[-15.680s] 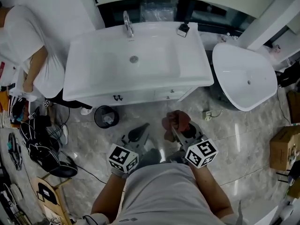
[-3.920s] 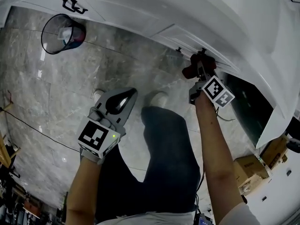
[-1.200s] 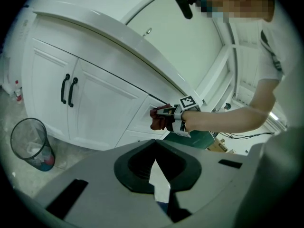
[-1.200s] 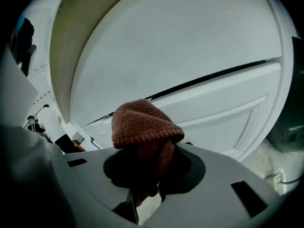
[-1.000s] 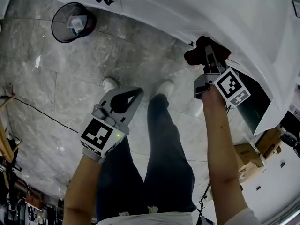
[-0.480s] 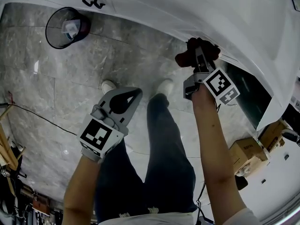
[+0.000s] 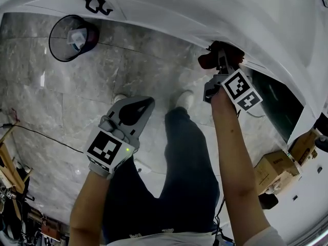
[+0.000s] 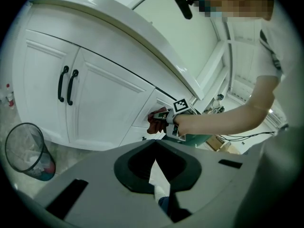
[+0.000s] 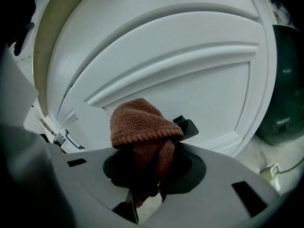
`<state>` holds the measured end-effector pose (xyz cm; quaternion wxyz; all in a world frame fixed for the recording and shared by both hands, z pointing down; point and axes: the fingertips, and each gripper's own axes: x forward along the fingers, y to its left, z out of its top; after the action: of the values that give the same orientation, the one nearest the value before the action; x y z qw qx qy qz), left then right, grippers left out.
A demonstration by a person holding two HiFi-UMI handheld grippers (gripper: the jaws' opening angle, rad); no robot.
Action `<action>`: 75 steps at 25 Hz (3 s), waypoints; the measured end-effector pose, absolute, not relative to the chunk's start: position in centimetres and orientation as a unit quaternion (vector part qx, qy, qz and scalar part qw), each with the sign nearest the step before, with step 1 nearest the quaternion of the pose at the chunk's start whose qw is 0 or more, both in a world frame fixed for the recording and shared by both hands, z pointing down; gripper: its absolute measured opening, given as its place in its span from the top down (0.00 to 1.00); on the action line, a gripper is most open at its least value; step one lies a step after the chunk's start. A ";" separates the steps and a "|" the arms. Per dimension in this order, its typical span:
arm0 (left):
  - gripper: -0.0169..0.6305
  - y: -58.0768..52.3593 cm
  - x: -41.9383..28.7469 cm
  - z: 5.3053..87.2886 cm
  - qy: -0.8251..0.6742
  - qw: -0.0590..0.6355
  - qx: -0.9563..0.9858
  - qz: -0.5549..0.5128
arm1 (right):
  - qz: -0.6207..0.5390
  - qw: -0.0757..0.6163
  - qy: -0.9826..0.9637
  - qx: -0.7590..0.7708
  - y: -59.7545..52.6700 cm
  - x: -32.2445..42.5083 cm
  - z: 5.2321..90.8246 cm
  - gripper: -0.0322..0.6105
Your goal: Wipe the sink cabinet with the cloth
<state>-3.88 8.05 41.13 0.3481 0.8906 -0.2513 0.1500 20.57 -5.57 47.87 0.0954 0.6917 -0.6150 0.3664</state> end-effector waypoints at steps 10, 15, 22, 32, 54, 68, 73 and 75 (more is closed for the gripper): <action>0.96 8.0 -2.9 41.2 -0.254 0.333 0.896 0.150 | 0.384 0.114 -0.618 0.677 -5.2 21.6 50.9 0.77; 0.96 8.1 -2.0 41.4 -0.262 0.329 0.894 0.154 | 0.382 0.118 -0.641 0.655 -5.4 21.6 51.3 0.77; 0.96 8.6 1.0 41.2 -0.270 0.335 0.889 0.156 | 0.379 0.135 -0.663 0.632 -4.9 23.0 51.4 0.77; 0.96 9.3 5.5 40.6 -0.273 0.340 0.886 0.155 | 0.383 0.161 -0.669 0.617 -3.1 27.7 51.6 0.77; 0.96 10.6 8.3 38.4 -0.268 0.351 0.886 0.141 | 0.381 0.153 -0.674 0.614 -2.5 29.4 45.8 0.77; 0.96 11.0 3.9 38.1 -0.274 0.367 0.880 0.126 | 0.312 0.202 -0.690 0.621 -3.2 24.8 42.4 0.77; 0.96 10.6 2.0 38.1 -0.282 0.365 0.879 0.124 | 0.307 0.186 -0.713 0.603 -3.5 21.4 41.2 0.77; 0.96 10.3 1.5 38.0 -0.285 0.370 0.876 0.121 | 0.313 0.174 -0.722 0.592 -3.8 19.4 41.1 0.77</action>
<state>1.49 10.35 37.98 0.3695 0.8762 -0.2846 0.1214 19.41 -3.84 41.14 0.1738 0.5917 -0.7223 0.3131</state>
